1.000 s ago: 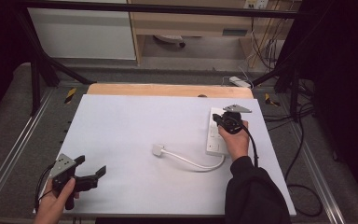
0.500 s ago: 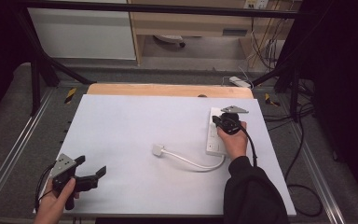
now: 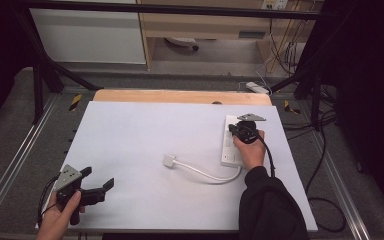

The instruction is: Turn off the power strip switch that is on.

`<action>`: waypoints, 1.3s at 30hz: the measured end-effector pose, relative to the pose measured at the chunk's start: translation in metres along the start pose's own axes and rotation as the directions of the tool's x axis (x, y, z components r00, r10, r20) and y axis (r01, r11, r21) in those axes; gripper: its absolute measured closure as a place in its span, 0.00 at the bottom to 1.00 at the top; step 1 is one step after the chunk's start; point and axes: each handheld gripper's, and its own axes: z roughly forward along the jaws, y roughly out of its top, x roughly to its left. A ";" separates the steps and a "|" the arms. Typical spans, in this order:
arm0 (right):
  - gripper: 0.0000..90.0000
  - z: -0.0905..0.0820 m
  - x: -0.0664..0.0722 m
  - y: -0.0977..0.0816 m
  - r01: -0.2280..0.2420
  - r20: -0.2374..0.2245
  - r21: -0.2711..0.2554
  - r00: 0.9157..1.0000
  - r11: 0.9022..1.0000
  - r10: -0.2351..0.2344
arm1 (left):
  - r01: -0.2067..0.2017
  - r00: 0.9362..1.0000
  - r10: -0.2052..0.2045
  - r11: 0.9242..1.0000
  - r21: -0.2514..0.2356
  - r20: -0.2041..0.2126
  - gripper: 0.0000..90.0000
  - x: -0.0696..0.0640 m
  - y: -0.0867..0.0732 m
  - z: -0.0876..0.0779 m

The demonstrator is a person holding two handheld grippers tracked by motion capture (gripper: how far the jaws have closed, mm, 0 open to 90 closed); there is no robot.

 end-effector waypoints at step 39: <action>1.00 0.006 0.000 -0.001 0.030 0.001 0.040 1.000 0.999 -0.030 | -0.007 1.000 0.007 1.000 0.004 0.007 0.06 -0.001 0.000 0.001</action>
